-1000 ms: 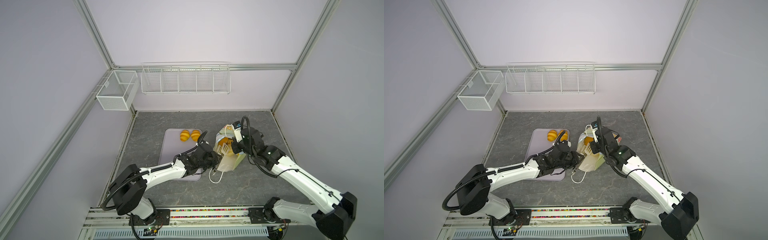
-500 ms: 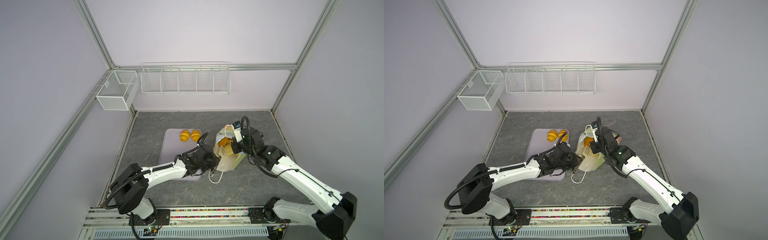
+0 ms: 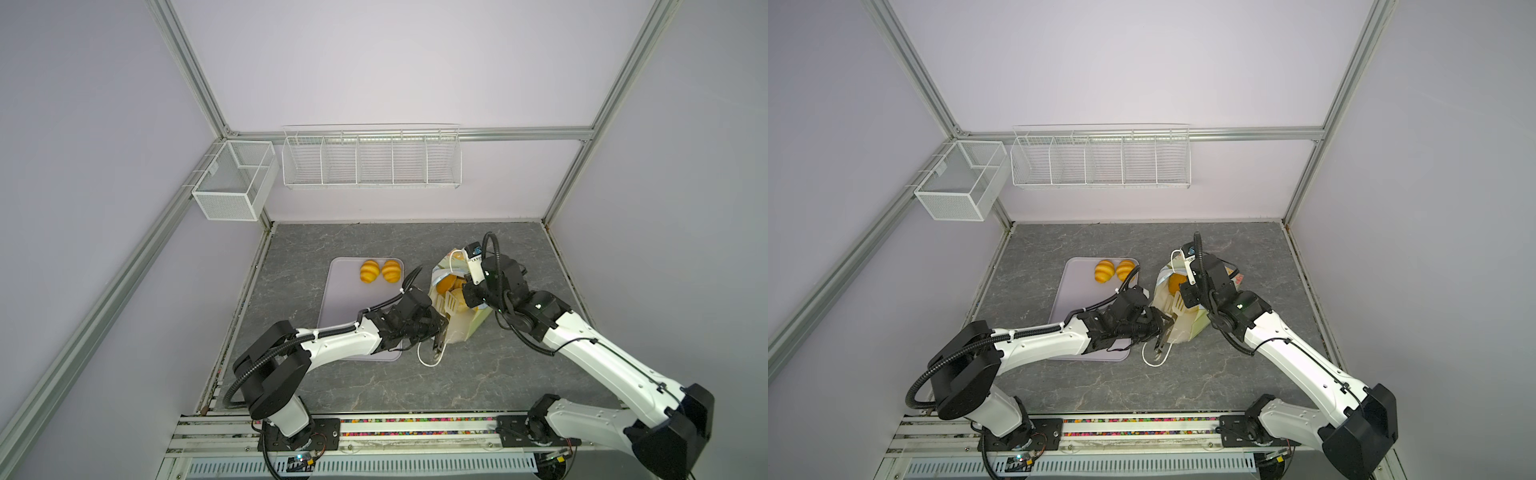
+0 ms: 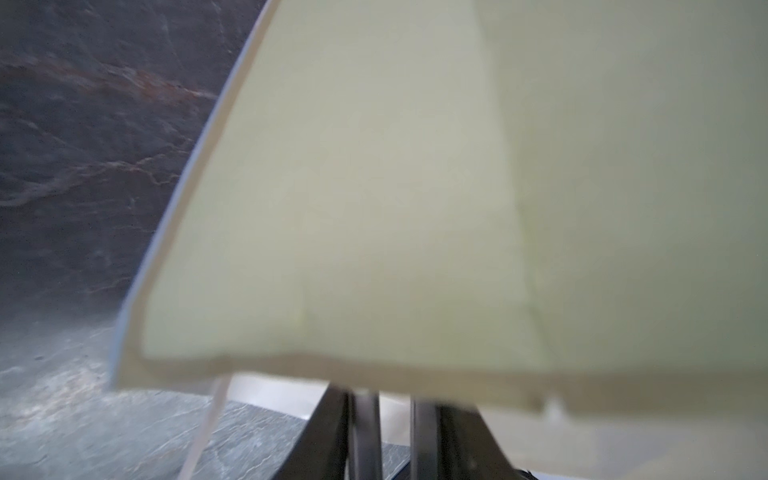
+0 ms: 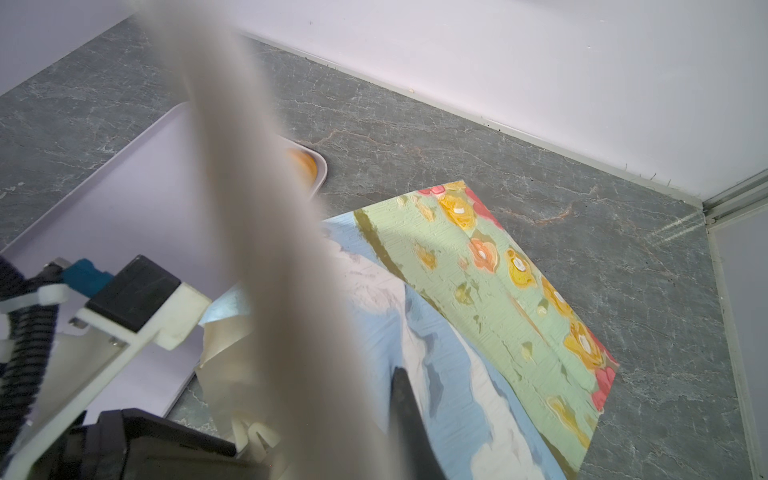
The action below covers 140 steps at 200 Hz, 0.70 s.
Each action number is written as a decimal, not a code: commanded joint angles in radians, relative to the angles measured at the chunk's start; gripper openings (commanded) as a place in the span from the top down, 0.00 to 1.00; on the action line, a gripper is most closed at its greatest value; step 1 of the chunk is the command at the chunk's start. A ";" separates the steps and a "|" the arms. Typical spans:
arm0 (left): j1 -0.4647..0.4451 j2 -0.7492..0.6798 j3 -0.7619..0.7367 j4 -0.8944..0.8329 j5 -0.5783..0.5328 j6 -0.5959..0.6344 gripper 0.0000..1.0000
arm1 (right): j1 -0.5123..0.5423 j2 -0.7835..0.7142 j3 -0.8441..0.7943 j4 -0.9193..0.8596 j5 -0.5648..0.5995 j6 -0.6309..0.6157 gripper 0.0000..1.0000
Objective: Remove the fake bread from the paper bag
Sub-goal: 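Lower the tongs into the bag and pinch a pale round bun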
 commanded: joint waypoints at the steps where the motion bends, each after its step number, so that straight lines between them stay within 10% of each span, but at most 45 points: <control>1: -0.001 -0.009 0.034 0.059 0.011 -0.010 0.75 | 0.005 0.003 0.015 0.014 -0.010 0.001 0.93; 50: 0.007 -0.050 0.034 0.016 0.008 0.017 1.00 | 0.005 -0.003 0.014 0.012 -0.001 -0.002 0.93; 140: 0.013 -0.181 0.064 -0.201 0.044 0.212 1.00 | 0.006 0.012 0.038 0.001 0.031 -0.013 0.93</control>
